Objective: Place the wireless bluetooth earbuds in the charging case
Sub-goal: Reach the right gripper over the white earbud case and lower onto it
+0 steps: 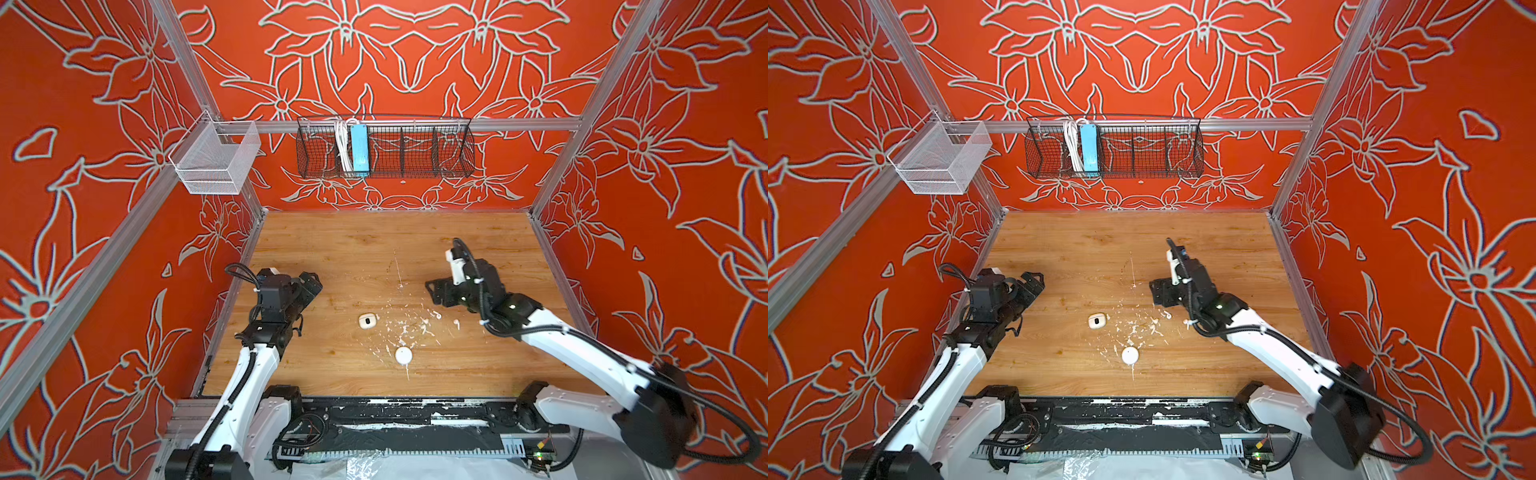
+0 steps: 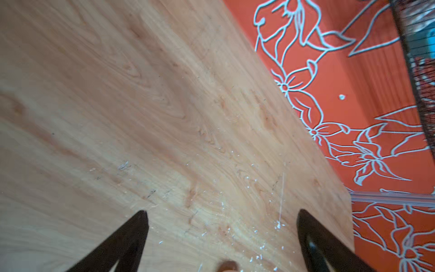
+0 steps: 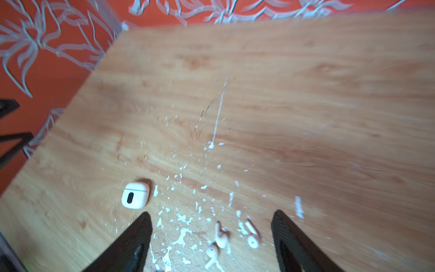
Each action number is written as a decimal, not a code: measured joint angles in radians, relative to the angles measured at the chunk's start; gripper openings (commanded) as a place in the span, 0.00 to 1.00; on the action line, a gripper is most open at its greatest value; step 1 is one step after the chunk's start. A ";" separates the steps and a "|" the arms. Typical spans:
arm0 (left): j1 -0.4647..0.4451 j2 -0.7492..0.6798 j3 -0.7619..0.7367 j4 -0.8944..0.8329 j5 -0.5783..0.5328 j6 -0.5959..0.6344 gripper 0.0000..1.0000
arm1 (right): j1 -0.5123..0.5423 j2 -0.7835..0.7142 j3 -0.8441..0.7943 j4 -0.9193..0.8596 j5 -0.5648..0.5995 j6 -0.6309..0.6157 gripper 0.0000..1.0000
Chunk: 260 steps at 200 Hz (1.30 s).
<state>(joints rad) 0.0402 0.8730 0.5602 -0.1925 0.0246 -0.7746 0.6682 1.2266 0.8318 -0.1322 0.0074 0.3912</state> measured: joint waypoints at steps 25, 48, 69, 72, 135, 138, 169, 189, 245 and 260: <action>0.000 -0.004 -0.006 0.023 -0.002 0.021 0.97 | 0.053 0.105 -0.018 0.099 -0.063 -0.065 0.83; 0.000 -0.049 -0.064 0.080 -0.003 0.011 0.97 | 0.094 0.200 0.020 0.097 -0.182 -0.143 0.83; 0.000 -0.104 -0.105 0.079 -0.004 0.006 0.97 | 0.112 0.308 0.127 0.047 -0.288 -0.181 0.84; 0.000 -0.113 -0.109 0.078 -0.005 0.006 0.97 | 0.113 0.324 0.143 0.044 -0.305 -0.185 0.84; 0.000 -0.267 -0.156 0.089 -0.056 -0.008 0.97 | 0.126 0.702 0.514 -0.132 -0.454 -0.299 0.95; 0.000 -0.267 -0.156 0.089 -0.057 -0.008 0.97 | 0.128 0.711 0.524 -0.139 -0.455 -0.302 0.95; 0.000 -0.256 -0.156 0.089 -0.064 -0.009 0.97 | 0.151 0.818 0.643 -0.220 -0.462 -0.336 0.95; 0.000 -0.240 -0.153 0.086 -0.064 -0.008 0.97 | 0.158 0.872 0.694 -0.254 -0.461 -0.349 0.95; 0.000 -0.220 -0.135 0.064 -0.071 -0.008 0.97 | 0.209 0.914 0.740 -0.310 -0.456 -0.381 0.95; 0.000 -0.219 -0.135 0.063 -0.075 -0.008 0.97 | 0.229 0.915 0.740 -0.319 -0.456 -0.385 0.94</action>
<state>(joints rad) 0.0406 0.6537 0.4248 -0.1291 -0.0502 -0.7822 0.8974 2.1414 1.5719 -0.4511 -0.4484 0.0063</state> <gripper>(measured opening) 0.975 0.951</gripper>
